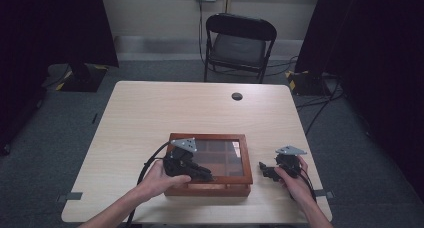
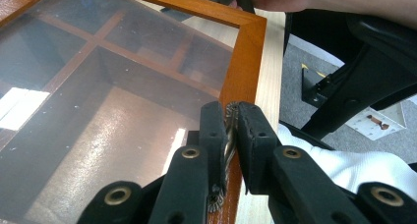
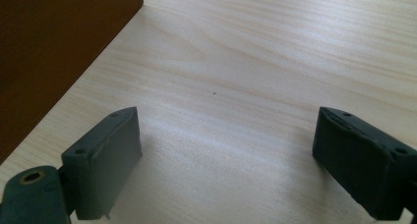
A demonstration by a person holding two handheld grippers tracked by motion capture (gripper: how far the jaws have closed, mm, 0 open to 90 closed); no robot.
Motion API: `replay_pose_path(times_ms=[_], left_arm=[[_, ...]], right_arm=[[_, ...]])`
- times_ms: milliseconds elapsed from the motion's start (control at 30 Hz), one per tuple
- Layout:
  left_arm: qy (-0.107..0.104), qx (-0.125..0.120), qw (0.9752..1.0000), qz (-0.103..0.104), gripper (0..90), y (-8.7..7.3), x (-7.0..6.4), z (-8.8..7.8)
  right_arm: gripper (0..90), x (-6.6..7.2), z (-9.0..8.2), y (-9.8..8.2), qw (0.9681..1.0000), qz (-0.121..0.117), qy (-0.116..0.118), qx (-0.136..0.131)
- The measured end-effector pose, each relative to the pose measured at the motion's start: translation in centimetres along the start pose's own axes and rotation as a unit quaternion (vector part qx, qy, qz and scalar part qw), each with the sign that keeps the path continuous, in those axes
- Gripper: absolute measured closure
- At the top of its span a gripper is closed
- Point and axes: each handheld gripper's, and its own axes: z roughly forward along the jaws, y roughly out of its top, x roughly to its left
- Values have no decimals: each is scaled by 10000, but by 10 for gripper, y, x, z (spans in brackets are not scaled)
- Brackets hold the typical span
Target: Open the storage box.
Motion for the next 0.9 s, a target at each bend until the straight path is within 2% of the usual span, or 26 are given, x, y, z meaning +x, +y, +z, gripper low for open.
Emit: replay_pose_path(times_ms=[200, 367, 633, 900], left_arm=[[-41, 22, 10000, -17, 818, 3, 1, -1], [-33, 204, 9998, 21, 818, 4, 1, 1], [-76, 111, 9999, 18, 819, 8, 2, -2], [-59, 137, 9999, 1, 818, 10, 1, -3]], right_arm=[[102, 0, 0, 0, 10000, -1, 0, 0], [102, 0, 0, 0, 10000, 0, -1, 0], [103, 0, 0, 0, 10000, 0, -1, 1], [102, 0, 0, 0, 10000, -1, -1, -1]])
